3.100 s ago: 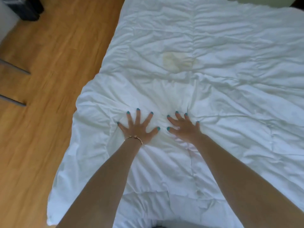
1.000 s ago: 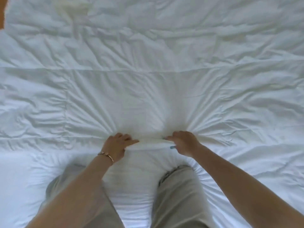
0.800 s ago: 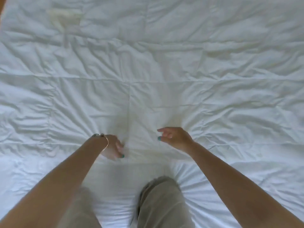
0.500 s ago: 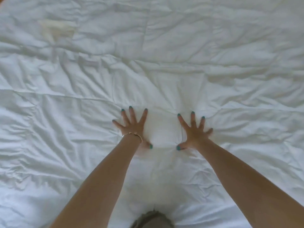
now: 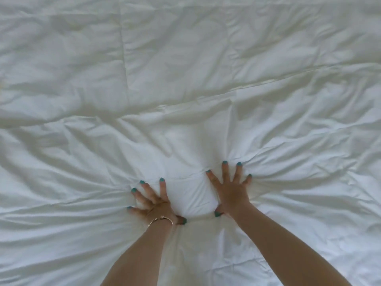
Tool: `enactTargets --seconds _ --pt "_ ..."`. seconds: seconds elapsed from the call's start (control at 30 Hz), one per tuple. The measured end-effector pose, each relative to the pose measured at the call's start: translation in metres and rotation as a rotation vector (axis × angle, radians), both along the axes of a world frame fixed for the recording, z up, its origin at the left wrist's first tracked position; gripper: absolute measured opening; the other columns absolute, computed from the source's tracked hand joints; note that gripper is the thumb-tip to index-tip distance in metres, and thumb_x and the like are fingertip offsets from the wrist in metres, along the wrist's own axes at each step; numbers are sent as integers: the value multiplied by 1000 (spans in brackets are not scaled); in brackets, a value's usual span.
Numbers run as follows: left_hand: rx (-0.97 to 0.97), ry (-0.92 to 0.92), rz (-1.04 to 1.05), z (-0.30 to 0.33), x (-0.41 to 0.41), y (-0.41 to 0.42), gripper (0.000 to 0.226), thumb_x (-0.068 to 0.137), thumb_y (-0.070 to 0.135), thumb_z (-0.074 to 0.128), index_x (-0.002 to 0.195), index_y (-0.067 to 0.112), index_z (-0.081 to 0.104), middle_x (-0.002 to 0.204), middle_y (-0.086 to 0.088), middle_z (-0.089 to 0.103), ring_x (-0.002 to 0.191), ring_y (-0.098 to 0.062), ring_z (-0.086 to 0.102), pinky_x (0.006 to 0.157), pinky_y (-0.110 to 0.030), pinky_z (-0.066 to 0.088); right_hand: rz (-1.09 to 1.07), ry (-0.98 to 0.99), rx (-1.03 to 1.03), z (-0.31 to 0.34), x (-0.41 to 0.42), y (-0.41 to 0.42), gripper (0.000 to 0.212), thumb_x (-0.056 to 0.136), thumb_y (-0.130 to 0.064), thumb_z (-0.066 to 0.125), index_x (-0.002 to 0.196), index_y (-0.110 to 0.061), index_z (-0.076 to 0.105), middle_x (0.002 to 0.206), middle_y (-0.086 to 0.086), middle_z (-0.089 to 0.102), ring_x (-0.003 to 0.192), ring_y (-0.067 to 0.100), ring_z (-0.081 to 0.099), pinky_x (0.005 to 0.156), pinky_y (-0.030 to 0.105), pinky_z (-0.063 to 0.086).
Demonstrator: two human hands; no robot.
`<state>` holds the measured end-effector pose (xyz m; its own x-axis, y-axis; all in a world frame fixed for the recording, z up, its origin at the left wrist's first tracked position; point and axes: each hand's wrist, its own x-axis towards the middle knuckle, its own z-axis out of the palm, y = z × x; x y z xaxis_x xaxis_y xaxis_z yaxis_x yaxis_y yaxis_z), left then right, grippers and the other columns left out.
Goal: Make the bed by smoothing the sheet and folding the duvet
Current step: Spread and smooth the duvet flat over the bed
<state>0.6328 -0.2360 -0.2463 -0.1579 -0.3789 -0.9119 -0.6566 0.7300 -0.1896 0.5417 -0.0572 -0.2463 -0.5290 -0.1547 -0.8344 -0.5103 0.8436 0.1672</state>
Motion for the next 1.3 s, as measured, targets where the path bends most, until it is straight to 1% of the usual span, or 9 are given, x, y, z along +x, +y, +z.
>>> enactTargets --seconds 0.4,0.6,0.73,0.83,0.9,1.0,1.07,1.2,1.3 --pt "4 16 4 -7 1 0 160 45 74 77 100 26 -66 114 -26 -65 96 -53 -60 97 -80 0 12 -13 -75 -7 -2 6 137 62 -65 77 139 -44 -35 151 13 -39 134 56 -27 104 77 3" --pt "-165 74 -49 -3 0 17 164 37 72 77 105 24 -64 122 -25 -62 119 -54 -47 100 -78 -1 77 -48 -260 -13 -12 21 136 61 -66 76 140 -45 -32 151 14 -38 133 58 -29 102 78 -1" --pt "-400 130 -169 1 13 38 162 41 77 74 119 24 -58 145 -22 -41 135 -49 -32 105 -72 4 193 -107 -420 -4 -21 40 125 67 -69 70 144 -46 -26 153 12 -35 136 56 -24 107 74 1" --pt "-580 353 -185 11 22 71 143 59 51 84 150 16 -21 158 -20 -4 145 -39 1 105 -74 5 221 -310 -657 28 -49 87 97 82 -53 67 153 -40 2 162 2 -12 147 40 -6 115 60 16" --pt "-626 734 -154 17 23 118 89 79 21 74 150 4 22 152 -20 29 135 -39 34 106 -73 17 282 -277 -867 49 -68 152 65 90 -38 64 148 -27 36 159 3 21 143 27 25 110 46 34" --pt "-370 1249 -102 36 24 242 42 87 20 50 127 7 53 120 -20 59 104 -37 58 89 -49 50 395 105 -1047 58 -67 287 41 82 -51 60 106 -18 67 104 3 59 92 27 58 71 43 54" --pt "-93 1333 -267 44 32 326 34 90 38 51 117 17 53 106 -9 61 91 -28 58 75 -37 49 354 64 -906 56 -50 366 56 71 -68 60 109 -27 63 92 -3 54 82 23 55 67 40 54" --pt "30 961 -520 20 60 405 78 63 75 53 126 30 49 119 0 48 103 -27 48 90 -46 37 550 -108 -514 25 -31 417 117 50 -76 69 150 -46 17 136 7 36 123 33 36 105 50 36" --pt "37 751 -521 17 50 402 89 46 47 82 127 36 47 118 3 48 102 -26 48 85 -47 38 560 -72 -494 14 -25 399 128 42 -50 90 150 -42 23 134 10 34 117 33 34 102 48 38"
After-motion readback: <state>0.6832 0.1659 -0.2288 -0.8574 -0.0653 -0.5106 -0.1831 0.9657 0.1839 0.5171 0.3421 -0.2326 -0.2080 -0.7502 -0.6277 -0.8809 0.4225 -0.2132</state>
